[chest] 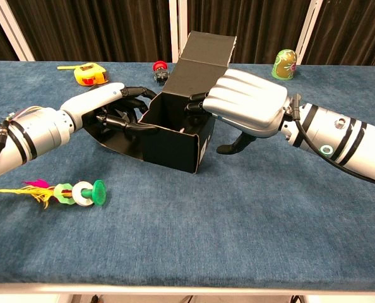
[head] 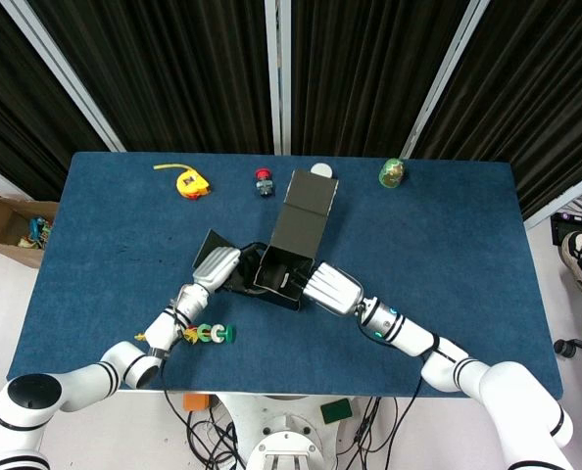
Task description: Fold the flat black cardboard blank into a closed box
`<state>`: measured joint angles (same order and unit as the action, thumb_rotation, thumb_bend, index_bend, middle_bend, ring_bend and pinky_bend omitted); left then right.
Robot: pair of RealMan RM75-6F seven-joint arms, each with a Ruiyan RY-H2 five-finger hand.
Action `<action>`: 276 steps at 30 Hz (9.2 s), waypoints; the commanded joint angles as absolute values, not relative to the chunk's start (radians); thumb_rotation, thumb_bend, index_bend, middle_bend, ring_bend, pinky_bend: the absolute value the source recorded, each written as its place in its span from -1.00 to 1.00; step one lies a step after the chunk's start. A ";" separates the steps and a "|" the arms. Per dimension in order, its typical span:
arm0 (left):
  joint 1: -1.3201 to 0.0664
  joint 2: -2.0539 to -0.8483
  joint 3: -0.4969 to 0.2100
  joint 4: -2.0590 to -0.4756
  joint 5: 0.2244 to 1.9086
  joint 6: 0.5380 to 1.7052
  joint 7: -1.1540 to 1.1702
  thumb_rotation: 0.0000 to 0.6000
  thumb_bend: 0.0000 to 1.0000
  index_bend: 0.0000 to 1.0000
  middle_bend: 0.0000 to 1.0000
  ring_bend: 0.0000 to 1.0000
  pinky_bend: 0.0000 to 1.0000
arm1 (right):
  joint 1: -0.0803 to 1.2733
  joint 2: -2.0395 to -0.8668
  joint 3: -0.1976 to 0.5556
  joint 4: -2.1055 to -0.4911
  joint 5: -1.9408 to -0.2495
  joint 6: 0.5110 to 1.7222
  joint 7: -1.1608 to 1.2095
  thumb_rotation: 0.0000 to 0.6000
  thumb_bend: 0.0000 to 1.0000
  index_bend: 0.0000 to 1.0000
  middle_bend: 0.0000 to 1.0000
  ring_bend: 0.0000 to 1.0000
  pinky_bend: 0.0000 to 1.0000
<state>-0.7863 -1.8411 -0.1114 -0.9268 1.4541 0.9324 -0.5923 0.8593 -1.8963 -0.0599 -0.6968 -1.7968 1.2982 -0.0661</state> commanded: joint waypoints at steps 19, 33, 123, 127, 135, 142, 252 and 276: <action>-0.777 -1.857 -0.135 -0.923 1.423 0.928 -0.589 0.21 -0.90 -0.10 -0.03 0.11 0.71 | 0.874 -1.892 -0.059 -0.728 -1.787 1.227 -0.061 1.00 -0.65 0.36 0.42 0.67 1.00; -0.766 -1.850 -0.137 -0.937 1.425 0.946 -0.584 0.20 -0.90 -0.11 -0.04 0.11 0.70 | 0.891 -1.886 -0.062 -0.714 -1.796 1.216 -0.051 1.00 -0.65 1.00 0.86 0.75 1.00; -0.562 -1.583 -0.196 -1.283 1.425 1.279 -0.412 0.18 -0.90 -0.62 -0.66 -0.70 -0.11 | 0.788 -2.005 0.344 -1.044 -1.010 0.852 0.341 1.00 -0.96 -0.86 -0.54 0.53 1.00; -0.533 -1.610 -0.209 -1.279 1.450 1.376 -0.437 0.29 -0.90 -0.49 -0.49 -0.48 0.12 | 0.820 -2.094 0.417 -0.958 -0.985 0.907 0.320 1.00 -0.35 -0.27 -0.13 0.67 1.00; -0.512 -1.616 -0.143 -1.271 1.576 1.463 -0.483 1.00 -0.87 0.03 -0.01 0.46 0.86 | 0.811 -1.972 0.522 -1.106 -0.942 0.772 0.429 1.00 -0.10 -0.11 -0.05 0.69 1.00; -0.558 -1.583 -0.045 -1.247 1.671 1.361 -0.436 1.00 -0.79 0.03 -0.05 0.53 0.90 | 0.757 -1.816 0.560 -1.285 -0.985 0.683 0.558 1.00 -0.20 -0.10 -0.07 0.69 1.00; -0.850 -2.001 0.156 -0.381 1.827 1.422 -0.457 1.00 -0.53 -0.18 -0.22 0.50 0.90 | 0.773 -1.804 0.209 -1.103 -1.358 0.682 0.770 1.00 -0.25 -0.15 -0.17 0.66 1.00; -0.874 -1.977 0.163 -0.441 1.820 1.339 -0.310 1.00 -0.54 0.25 0.16 0.53 0.91 | 0.776 -1.804 0.196 -1.108 -1.365 0.700 0.788 1.00 -0.25 -0.15 -0.17 0.66 1.00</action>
<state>-0.8743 -1.9759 0.1637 -0.4435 1.8199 1.3370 -0.3121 0.7761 -1.8037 0.1954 -1.1076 -1.3653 0.7001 0.7877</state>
